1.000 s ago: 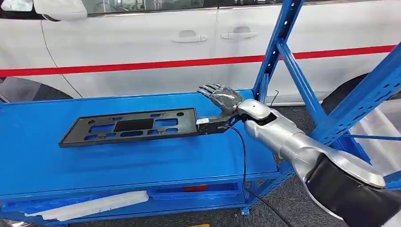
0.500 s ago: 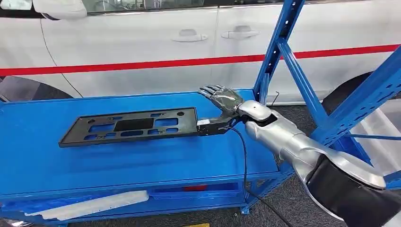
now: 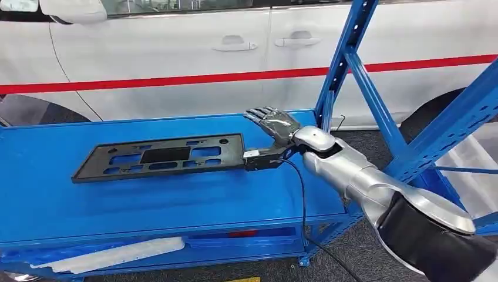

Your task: Take the parts from the cabinet and place them on the table.

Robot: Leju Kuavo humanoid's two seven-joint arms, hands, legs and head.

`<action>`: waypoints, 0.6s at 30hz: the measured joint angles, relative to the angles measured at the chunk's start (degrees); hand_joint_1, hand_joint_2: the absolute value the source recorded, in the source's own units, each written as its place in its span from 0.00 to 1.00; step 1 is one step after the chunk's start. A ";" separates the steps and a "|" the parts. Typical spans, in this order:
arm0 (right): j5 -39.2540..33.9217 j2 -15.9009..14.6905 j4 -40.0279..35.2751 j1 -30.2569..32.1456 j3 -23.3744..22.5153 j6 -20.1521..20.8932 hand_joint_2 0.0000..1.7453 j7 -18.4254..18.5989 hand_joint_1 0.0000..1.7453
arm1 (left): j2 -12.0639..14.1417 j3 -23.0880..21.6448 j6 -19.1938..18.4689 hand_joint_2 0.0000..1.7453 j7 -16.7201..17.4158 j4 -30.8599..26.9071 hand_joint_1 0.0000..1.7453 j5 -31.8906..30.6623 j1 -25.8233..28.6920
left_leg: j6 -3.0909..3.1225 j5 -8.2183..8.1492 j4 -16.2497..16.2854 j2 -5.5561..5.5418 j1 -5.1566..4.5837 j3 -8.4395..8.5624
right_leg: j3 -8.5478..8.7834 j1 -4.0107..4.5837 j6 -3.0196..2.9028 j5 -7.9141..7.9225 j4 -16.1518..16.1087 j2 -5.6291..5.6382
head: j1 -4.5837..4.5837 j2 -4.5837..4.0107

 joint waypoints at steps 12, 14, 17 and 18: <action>-0.57 6.06 6.08 1.85 0.42 -1.44 0.00 0.00 0.00 | 0.00 0.00 0.37 0.00 0.59 0.00 0.00 -0.28 -0.19 | -0.06 -0.06 -0.01 0.08 0.01 -0.04 | -0.11 0.02 -0.06 -0.05 0.02 0.06 | 0.00 0.00; -0.42 6.76 6.91 2.25 0.42 -1.55 0.00 0.33 0.00 | 0.00 0.00 0.37 0.00 0.59 0.00 0.00 -0.22 -0.18 | -0.05 -0.06 -0.01 0.08 0.01 -0.04 | -0.11 0.01 -0.06 -0.06 0.02 0.05 | 0.00 0.00; -0.20 7.65 8.07 2.85 0.44 -1.95 0.00 0.61 0.00 | 0.00 0.07 0.37 0.00 0.57 0.00 0.00 -0.09 -0.17 | -0.06 -0.06 -0.01 0.08 0.01 -0.04 | -0.12 0.01 -0.06 -0.05 0.02 0.06 | 0.00 0.00; -0.15 7.81 8.33 2.99 0.44 -2.05 0.00 0.74 0.00 | 0.00 0.09 0.37 0.00 0.57 0.00 0.00 -0.09 -0.17 | -0.06 -0.06 -0.01 0.08 0.01 -0.04 | -0.12 0.01 -0.06 -0.05 0.02 0.06 | 0.00 0.00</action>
